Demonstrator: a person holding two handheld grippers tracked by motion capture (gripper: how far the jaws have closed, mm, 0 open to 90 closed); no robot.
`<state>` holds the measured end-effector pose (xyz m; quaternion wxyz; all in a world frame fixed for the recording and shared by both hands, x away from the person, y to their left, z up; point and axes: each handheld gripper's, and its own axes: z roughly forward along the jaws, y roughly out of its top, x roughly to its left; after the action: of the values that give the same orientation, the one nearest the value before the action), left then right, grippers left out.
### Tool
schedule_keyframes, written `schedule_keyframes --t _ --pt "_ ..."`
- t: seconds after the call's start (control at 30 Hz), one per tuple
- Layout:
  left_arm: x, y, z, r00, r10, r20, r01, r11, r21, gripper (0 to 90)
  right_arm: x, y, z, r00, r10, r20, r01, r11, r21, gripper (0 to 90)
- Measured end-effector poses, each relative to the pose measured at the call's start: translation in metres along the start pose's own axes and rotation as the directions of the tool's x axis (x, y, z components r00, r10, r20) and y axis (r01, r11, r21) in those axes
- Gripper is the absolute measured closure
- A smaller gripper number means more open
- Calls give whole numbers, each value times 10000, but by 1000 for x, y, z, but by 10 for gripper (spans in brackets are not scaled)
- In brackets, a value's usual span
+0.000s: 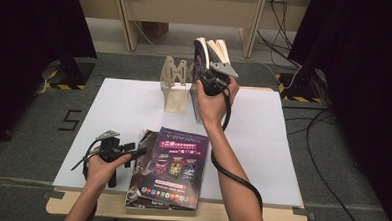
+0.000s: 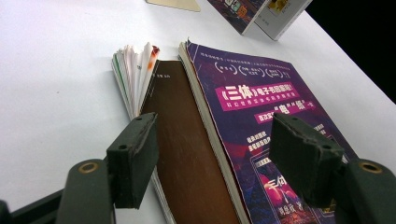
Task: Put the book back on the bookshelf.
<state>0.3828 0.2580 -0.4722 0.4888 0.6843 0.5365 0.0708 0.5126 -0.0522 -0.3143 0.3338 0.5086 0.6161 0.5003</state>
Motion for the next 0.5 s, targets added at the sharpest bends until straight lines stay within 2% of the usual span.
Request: schedule_keyframes --t 0.5 --pt "-1 -1 2 10000 38 54 -38 10000 51 322 -5 -5 -14 9977 458 -502 -453 9989 114 572"
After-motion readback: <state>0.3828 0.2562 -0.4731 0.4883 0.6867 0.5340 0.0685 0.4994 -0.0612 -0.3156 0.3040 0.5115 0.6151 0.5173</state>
